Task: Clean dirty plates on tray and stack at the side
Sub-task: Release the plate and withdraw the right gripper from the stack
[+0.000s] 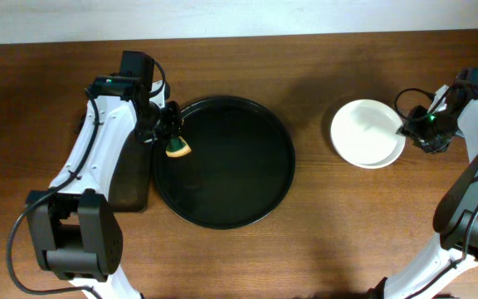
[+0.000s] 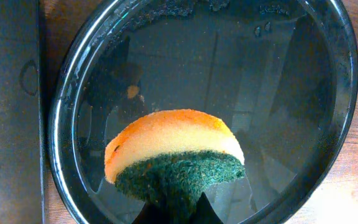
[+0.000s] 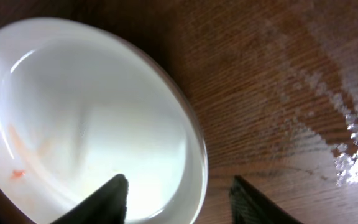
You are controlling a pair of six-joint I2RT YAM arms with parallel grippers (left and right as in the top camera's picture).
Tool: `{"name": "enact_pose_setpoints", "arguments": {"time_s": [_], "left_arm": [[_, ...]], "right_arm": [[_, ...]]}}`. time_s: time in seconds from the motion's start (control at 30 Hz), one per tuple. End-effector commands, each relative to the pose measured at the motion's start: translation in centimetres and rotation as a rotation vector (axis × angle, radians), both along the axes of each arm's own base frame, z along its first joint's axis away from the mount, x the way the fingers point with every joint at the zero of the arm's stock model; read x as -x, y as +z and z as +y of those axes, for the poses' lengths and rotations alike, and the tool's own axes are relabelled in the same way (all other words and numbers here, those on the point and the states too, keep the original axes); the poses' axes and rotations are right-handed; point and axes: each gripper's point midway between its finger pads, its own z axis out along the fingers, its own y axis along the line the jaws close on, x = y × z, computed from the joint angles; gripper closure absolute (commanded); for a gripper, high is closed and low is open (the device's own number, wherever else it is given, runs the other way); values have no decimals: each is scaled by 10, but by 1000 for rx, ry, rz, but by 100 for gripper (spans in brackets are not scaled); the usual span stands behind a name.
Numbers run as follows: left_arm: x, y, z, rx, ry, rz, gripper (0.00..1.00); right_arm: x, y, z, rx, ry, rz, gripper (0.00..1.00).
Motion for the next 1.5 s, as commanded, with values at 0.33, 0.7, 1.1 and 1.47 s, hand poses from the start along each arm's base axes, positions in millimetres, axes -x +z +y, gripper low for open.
{"name": "enact_pose_setpoints", "arguments": {"time_s": [0.33, 0.7, 1.1, 1.47], "left_arm": [[-4, -3, 4, -7, -7, -12, 100], [-5, -9, 102, -133, 225, 20, 42], [-3, -10, 106, -152, 229, 27, 1], [-3, -10, 105, -152, 229, 27, 1]], "right_arm": [[-3, 109, 163, -191, 499, -134, 36], [51, 97, 368, -10, 1075, -120, 1], [60, 97, 382, 4, 1117, -119, 1], [22, 180, 322, 243, 950, -398, 1]]}}
